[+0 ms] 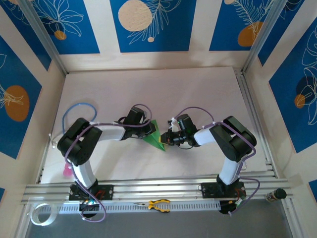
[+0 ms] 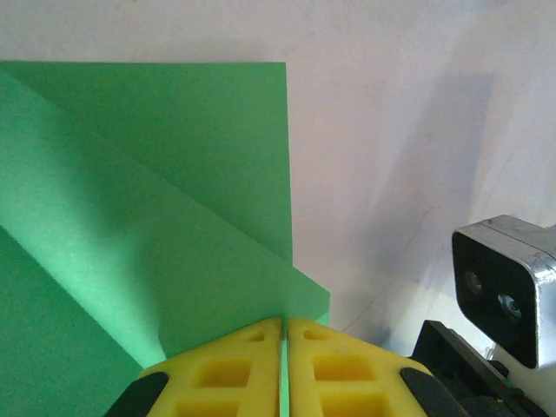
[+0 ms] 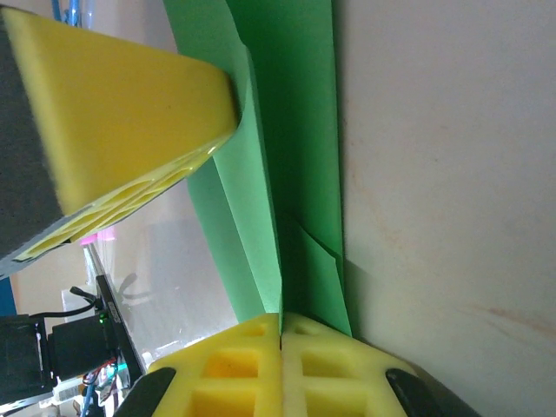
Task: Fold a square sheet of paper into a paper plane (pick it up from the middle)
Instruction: Fourth fold the wing at the center of the table.
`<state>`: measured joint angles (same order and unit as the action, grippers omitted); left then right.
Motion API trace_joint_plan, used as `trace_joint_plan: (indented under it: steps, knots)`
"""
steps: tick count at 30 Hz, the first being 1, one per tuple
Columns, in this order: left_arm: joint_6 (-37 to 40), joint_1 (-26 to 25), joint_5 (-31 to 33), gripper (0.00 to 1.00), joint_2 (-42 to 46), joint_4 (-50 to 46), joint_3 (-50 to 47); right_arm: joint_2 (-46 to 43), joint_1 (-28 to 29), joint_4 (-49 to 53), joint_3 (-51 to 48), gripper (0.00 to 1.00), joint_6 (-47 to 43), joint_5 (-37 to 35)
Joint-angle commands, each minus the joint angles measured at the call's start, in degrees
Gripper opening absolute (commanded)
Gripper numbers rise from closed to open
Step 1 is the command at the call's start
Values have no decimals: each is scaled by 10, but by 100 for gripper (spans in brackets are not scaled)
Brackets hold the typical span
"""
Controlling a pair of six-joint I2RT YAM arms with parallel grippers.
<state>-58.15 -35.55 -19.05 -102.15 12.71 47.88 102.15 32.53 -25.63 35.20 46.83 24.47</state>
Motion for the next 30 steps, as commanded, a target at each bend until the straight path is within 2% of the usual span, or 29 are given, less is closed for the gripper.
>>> trace_joint_plan:
  steps: [1, 19, 30]
  knots:
    - [-6, -3, 1, 11, -19, 10, 20, 17, 1, 35, 7, 0, -10, -8]
    - [-14, -2, -6, 12, -42, 11, 23, 17, 0, 53, 13, 0, -14, -13]
    - [-7, -1, -9, 11, -56, -37, 46, -8, 0, 97, 27, 5, -22, -12]
